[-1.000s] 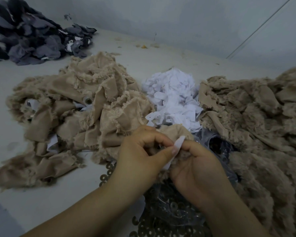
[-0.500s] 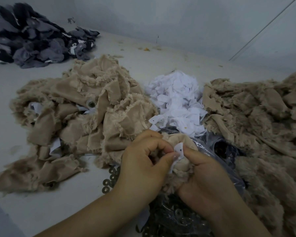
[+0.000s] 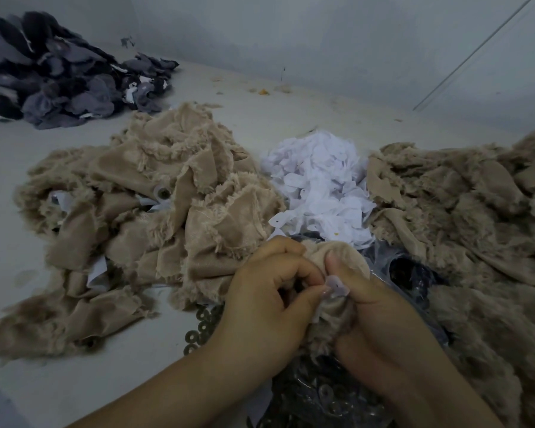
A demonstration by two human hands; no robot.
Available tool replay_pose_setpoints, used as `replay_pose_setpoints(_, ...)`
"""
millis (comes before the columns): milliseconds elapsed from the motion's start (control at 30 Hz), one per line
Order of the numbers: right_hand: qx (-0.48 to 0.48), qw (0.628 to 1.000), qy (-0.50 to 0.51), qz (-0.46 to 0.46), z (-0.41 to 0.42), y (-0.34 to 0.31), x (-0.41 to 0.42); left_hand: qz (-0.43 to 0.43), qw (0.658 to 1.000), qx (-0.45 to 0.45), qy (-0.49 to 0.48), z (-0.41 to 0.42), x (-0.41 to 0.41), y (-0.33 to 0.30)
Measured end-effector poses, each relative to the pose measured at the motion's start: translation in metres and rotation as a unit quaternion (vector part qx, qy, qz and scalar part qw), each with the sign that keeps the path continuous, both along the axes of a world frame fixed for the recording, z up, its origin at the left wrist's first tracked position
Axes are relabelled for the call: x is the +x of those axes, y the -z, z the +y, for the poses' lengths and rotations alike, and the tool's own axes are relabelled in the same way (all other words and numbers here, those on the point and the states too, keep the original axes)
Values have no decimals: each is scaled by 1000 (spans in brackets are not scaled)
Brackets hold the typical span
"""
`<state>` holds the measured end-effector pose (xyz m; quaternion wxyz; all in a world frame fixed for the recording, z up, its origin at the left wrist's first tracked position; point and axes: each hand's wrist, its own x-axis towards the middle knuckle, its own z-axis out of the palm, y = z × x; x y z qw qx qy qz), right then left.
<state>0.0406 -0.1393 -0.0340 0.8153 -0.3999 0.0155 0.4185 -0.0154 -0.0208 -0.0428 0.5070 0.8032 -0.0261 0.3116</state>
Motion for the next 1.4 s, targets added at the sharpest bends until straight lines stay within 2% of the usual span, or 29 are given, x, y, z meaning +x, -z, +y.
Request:
replay_pose_setpoints(100, 13, 999, 1, 44, 0, 2, 4, -1, 1000, -12, -18, 1, 0, 2)
replay_pose_setpoints(400, 29, 998, 3, 59, 2, 0, 3, -24, 999, -6, -22, 6, -1, 4)
replay_pose_setpoints(633, 45, 999, -9, 17, 2, 1, -1, -30, 999, 4, -26, 7, 1, 4)
replay_pose_setpoints(867, 49, 995, -25, 85, 3, 3, 2, -20, 1000, 16, 0, 6, -1, 2)
replay_pose_setpoints(1000, 14, 996, -9, 86, 1, 6, 4, -10, 999, -42, 30, 5, -3, -1)
replay_pose_setpoints(1100, -28, 997, -7, 70, 2, 10, 6, 55, 991, -120, 11, 5, -2, -5)
replay_pose_setpoints(1267, -83, 996, 24, 12, 3, 14, 4, 68, 994, -89, 0, 4, 3, -7)
replay_pose_setpoints(1400, -125, 992, 27, -2, 2, 13, 8, 76, 989, -125, 13, 7, 2, -9)
